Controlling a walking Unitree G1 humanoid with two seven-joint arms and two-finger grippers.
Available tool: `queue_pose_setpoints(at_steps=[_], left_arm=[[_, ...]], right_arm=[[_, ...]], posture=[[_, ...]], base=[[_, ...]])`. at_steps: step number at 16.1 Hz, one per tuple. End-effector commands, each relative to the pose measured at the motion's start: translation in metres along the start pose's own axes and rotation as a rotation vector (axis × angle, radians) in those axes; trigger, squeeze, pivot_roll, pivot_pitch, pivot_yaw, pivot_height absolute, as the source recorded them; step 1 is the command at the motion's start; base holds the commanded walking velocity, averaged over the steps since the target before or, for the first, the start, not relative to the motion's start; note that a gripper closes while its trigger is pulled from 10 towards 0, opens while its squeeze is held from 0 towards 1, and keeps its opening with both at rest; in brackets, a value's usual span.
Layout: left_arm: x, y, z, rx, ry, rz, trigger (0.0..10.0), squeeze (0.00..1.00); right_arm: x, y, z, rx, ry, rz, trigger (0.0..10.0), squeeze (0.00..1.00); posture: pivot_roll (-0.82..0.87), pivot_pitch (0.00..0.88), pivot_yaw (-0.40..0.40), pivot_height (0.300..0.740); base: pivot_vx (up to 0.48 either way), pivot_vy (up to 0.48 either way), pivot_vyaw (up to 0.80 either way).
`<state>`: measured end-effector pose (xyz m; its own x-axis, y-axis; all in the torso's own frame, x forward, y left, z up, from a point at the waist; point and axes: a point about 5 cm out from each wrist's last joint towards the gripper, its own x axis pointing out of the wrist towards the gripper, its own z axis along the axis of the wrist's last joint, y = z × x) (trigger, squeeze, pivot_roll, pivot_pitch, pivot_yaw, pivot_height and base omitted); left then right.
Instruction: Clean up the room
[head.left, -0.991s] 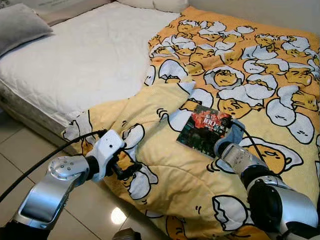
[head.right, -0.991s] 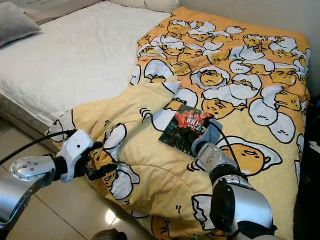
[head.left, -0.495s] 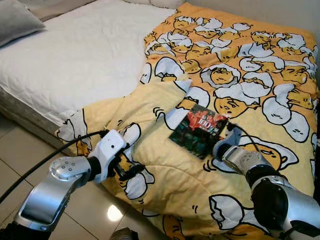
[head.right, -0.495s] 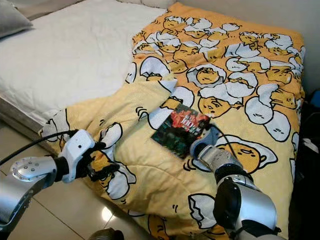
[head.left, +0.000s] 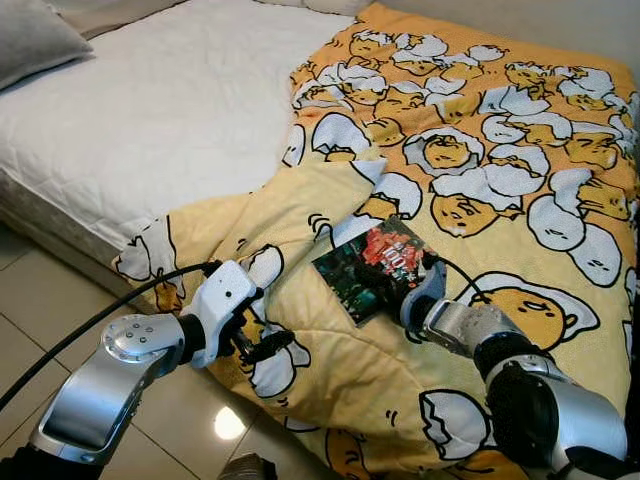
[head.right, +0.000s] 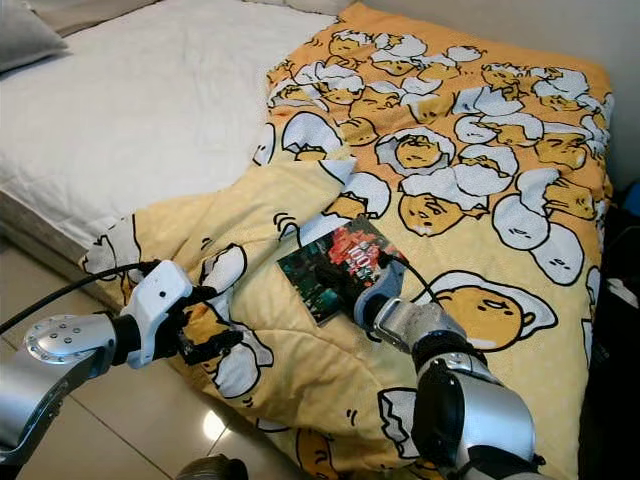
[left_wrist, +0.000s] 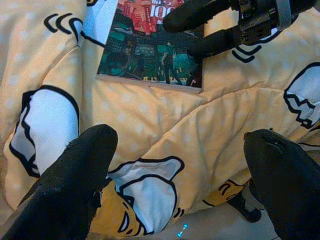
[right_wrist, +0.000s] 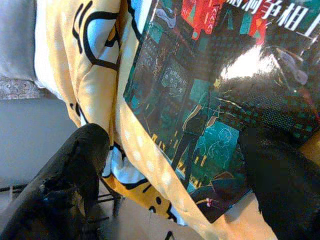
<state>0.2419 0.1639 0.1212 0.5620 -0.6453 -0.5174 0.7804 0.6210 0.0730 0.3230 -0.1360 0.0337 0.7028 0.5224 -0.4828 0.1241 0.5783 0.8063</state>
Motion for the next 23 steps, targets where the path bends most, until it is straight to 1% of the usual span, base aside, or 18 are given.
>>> queue_pose_setpoints(at_steps=[1, 2, 3, 4, 5, 8, 9, 12, 14, 16, 18, 20, 23], left_arm=[[0.002, -0.003, 0.002, 0.006, -0.001, -0.011, 10.0, 0.47], [0.002, -0.003, 0.002, 0.006, -0.001, -0.011, 10.0, 0.47], [0.003, -0.003, 0.002, 0.006, 0.0, -0.013, 10.0, 0.48], [0.003, -0.003, 0.001, 0.007, 0.001, -0.015, 10.0, 0.47], [0.003, -0.002, 0.002, 0.009, 0.001, -0.016, 10.0, 0.47], [0.005, -0.001, 0.003, 0.02, -0.001, -0.029, 10.0, 0.47], [0.006, -0.001, 0.004, 0.026, -0.006, -0.049, 10.0, 0.48], [0.006, -0.002, 0.007, 0.047, -0.006, -0.103, 10.0, 0.48], [0.005, -0.003, 0.007, 0.053, -0.003, -0.122, 10.0, 0.48], [0.005, -0.004, 0.007, 0.052, -0.003, -0.137, 10.0, 0.48], [0.005, -0.005, 0.006, 0.053, 0.005, -0.153, 10.0, 0.48], [0.005, -0.005, 0.006, 0.056, 0.008, -0.155, 10.0, 0.48], [0.003, -0.006, 0.005, 0.055, 0.014, -0.158, 10.0, 0.48]], right_arm=[[-0.006, -0.008, 0.006, -0.013, -0.026, -0.022, 10.0, 1.0], [-0.009, -0.01, 0.009, -0.012, -0.03, -0.014, 10.0, 1.0], [-0.014, -0.016, 0.012, -0.066, -0.017, -0.03, 10.0, 1.0], [-0.016, -0.017, 0.012, -0.082, -0.013, -0.036, 10.0, 1.0], [-0.021, -0.02, 0.018, -0.125, -0.02, -0.044, 10.0, 1.0], [-0.027, -0.017, 0.027, -0.118, -0.049, -0.003, 10.0, 1.0], [-0.029, -0.018, 0.027, -0.121, -0.05, 0.002, 10.0, 1.0], [-0.033, -0.023, 0.028, -0.151, -0.078, -0.047, 10.0, 1.0], [-0.038, -0.022, 0.034, -0.138, -0.107, -0.031, 10.0, 1.0], [-0.045, -0.025, 0.037, -0.153, -0.128, -0.053, 10.0, 1.0], [-0.044, -0.03, 0.029, -0.155, -0.11, -0.079, 10.0, 1.0], [-0.037, -0.027, 0.019, -0.149, -0.091, -0.066, 10.0, 1.0], [-0.029, -0.025, 0.011, -0.155, -0.08, -0.088, 10.0, 1.0]], posture=[[0.08, 0.065, -0.02, 0.74], [0.08, 0.064, -0.02, 0.74], [0.07, 0.056, -0.013, 0.74], [0.07, 0.054, -0.013, 0.74], [0.06, 0.045, -0.007, 0.74], [0.05, 0.031, 0.012, 0.74], [0.05, 0.025, 0.019, 0.74], [0.04, 0.015, 0.028, 0.74], [0.05, 0.014, 0.032, 0.74], [0.05, 0.016, 0.037, 0.74], [0.05, 0.017, 0.039, 0.74], [0.05, 0.025, 0.043, 0.74], [0.06, 0.031, 0.044, 0.74]], base=[[0.0, 0.0, 0.0], [0.0, 0.0, 0.0], [0.0, 0.0, 0.0], [0.0, 0.0, 0.0], [0.0, 0.0, 0.0], [0.0, 0.0, 0.0], [0.0, 0.0, 0.0], [0.0, 0.0, 0.0], [0.0, 0.0, 0.0], [0.0, 0.0, 0.0], [0.0, 0.0, 0.0], [0.0, 0.0, 0.0], [0.0, 0.0, 0.0]])
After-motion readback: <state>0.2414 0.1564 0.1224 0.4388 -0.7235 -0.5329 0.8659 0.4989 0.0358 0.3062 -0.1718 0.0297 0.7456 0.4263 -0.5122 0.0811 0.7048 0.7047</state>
